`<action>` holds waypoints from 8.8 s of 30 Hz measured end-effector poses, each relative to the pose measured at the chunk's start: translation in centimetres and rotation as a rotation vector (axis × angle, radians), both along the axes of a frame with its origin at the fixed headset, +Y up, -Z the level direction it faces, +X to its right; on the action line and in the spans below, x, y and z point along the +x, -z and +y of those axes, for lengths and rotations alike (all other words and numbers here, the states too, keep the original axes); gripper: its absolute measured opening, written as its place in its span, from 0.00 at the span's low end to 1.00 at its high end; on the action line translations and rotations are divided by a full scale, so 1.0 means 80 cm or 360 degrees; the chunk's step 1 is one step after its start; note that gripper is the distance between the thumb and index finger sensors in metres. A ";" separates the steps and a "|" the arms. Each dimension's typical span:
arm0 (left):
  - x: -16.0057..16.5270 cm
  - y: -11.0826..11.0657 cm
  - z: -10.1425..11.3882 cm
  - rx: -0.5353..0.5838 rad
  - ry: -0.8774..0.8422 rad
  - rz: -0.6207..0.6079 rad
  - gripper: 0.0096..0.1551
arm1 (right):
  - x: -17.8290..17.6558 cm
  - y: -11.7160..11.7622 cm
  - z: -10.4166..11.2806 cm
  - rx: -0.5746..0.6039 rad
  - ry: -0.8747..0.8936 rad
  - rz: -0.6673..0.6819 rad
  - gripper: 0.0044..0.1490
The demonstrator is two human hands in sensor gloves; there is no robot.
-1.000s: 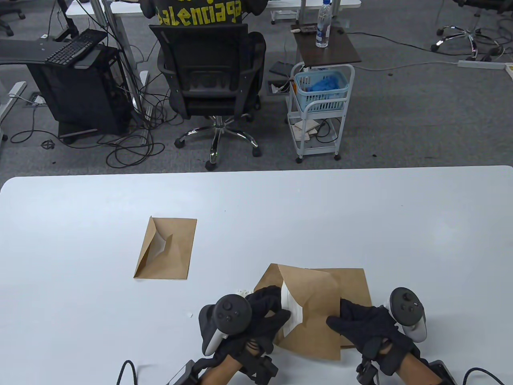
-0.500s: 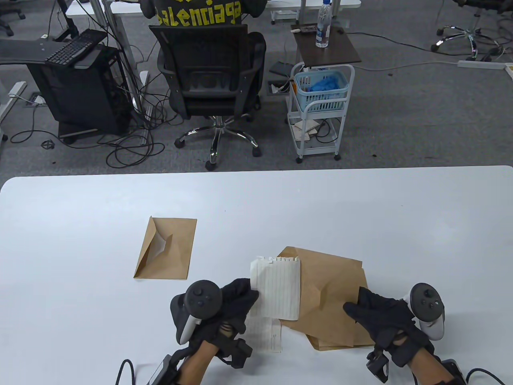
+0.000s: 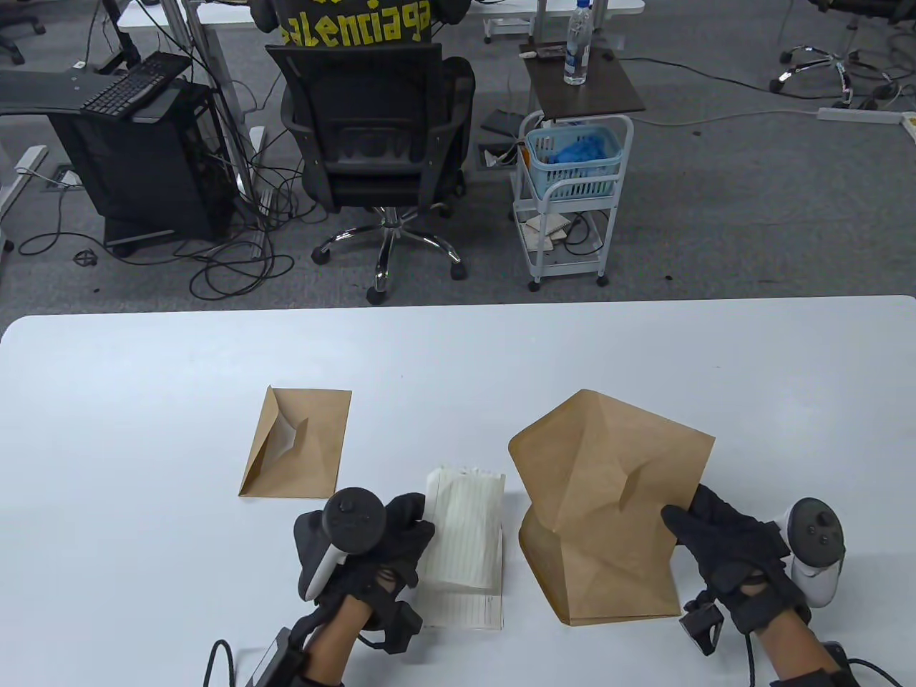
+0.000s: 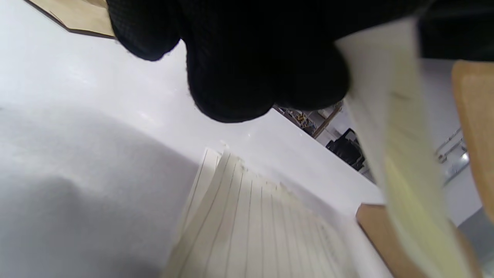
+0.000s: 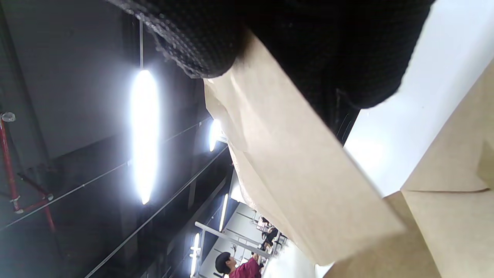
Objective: Pull paper from envelopes and stack
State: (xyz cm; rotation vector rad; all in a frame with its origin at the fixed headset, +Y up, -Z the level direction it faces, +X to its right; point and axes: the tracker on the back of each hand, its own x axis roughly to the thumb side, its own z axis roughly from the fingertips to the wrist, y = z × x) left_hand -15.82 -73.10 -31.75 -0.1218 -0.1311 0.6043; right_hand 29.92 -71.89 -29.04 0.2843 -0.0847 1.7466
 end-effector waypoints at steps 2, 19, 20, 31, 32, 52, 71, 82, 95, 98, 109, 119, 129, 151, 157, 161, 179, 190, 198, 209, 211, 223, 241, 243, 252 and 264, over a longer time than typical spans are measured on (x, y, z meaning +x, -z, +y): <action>0.008 -0.003 0.000 -0.0015 0.0093 -0.0054 0.37 | 0.001 0.000 0.000 -0.0001 -0.0001 -0.0006 0.29; 0.065 -0.017 -0.026 0.0067 0.1075 -0.0274 0.23 | -0.003 0.000 -0.004 -0.0003 -0.0056 0.0011 0.30; 0.067 -0.017 -0.029 0.0037 0.1124 -0.0290 0.24 | -0.003 0.000 -0.004 -0.0002 -0.0058 0.0011 0.30; 0.067 -0.019 -0.031 -0.0032 0.1066 -0.0260 0.26 | -0.006 0.001 -0.006 -0.0014 -0.0073 0.0013 0.30; 0.066 -0.019 -0.031 -0.0033 0.1070 -0.0263 0.27 | -0.006 0.001 -0.006 -0.0012 -0.0069 0.0013 0.30; 0.022 -0.021 0.008 0.0465 0.1142 -0.0151 0.49 | -0.003 0.001 -0.006 -0.0166 -0.0006 0.0047 0.33; 0.016 -0.034 -0.018 0.0428 0.1053 -0.0150 0.46 | -0.009 0.013 -0.030 -0.0485 -0.0209 0.0094 0.41; 0.021 -0.037 -0.020 0.0406 0.1050 -0.0186 0.46 | -0.039 0.017 -0.036 -0.0252 -0.1278 -0.0215 0.53; 0.024 -0.038 -0.020 0.0405 0.1059 -0.0194 0.45 | -0.073 0.014 -0.046 -0.0020 -0.2054 -0.0330 0.33; 0.025 -0.039 -0.020 0.0407 0.1062 -0.0198 0.45 | -0.078 0.015 -0.050 -0.0059 -0.2202 -0.0312 0.33; 0.030 -0.041 -0.018 0.0427 0.1072 -0.0210 0.45 | -0.082 0.016 -0.050 -0.0059 -0.2257 -0.0232 0.30; 0.021 -0.042 -0.010 0.0463 0.1052 -0.0172 0.45 | -0.074 0.010 0.010 0.0146 -0.2100 -0.0251 0.41; 0.020 -0.041 -0.010 0.0460 0.1063 -0.0170 0.45 | -0.085 -0.009 0.022 0.0452 -0.2139 -0.0177 0.55; -0.010 -0.025 -0.004 0.0459 0.0992 -0.0026 0.45 | -0.083 -0.013 -0.003 0.0427 -0.2145 -0.0178 0.55; -0.028 -0.006 0.013 0.0448 0.1015 0.0106 0.46 | -0.081 -0.015 -0.002 0.0415 -0.2121 -0.0184 0.55; -0.057 0.017 0.024 0.0348 0.1055 0.0222 0.50 | -0.077 -0.017 0.001 0.0412 -0.2103 -0.0201 0.55; -0.220 0.124 -0.002 -0.0316 0.0967 0.0903 0.50 | -0.081 -0.017 -0.002 0.0410 -0.2108 -0.0187 0.55; -0.201 0.149 -0.023 -0.0378 0.1286 0.0890 0.31 | -0.083 -0.015 -0.007 0.0399 -0.2120 -0.0164 0.55; -0.209 0.143 -0.019 -0.0370 0.1159 0.0899 0.25 | -0.085 -0.016 -0.008 0.0394 -0.2130 -0.0147 0.54; -0.215 0.127 -0.007 -0.0311 0.0724 0.0891 0.27 | -0.091 -0.018 -0.011 0.0382 -0.2150 -0.0129 0.54; -0.213 0.123 -0.004 -0.0276 0.0559 0.0885 0.27 | -0.092 -0.018 -0.012 0.0382 -0.2153 -0.0121 0.54; -0.164 0.092 0.035 -0.0003 -0.0193 0.0640 0.28 | -0.095 -0.017 -0.016 0.0348 -0.2148 -0.0084 0.54; -0.025 0.011 0.026 0.0018 -0.0793 0.0005 0.28 | -0.089 -0.015 -0.016 0.0216 -0.1635 0.0017 0.53; -0.015 0.005 0.022 0.0004 -0.0802 -0.0041 0.28 | -0.088 -0.014 -0.016 0.0199 -0.1535 0.0032 0.54; 0.043 -0.019 -0.003 -0.0071 -0.0863 -0.0262 0.28 | -0.084 -0.004 -0.026 -0.0045 -0.0652 0.0245 0.56; 0.078 -0.030 -0.013 0.0034 -0.0512 -0.0489 0.31 | -0.073 0.000 -0.031 -0.0258 -0.0196 0.0118 0.37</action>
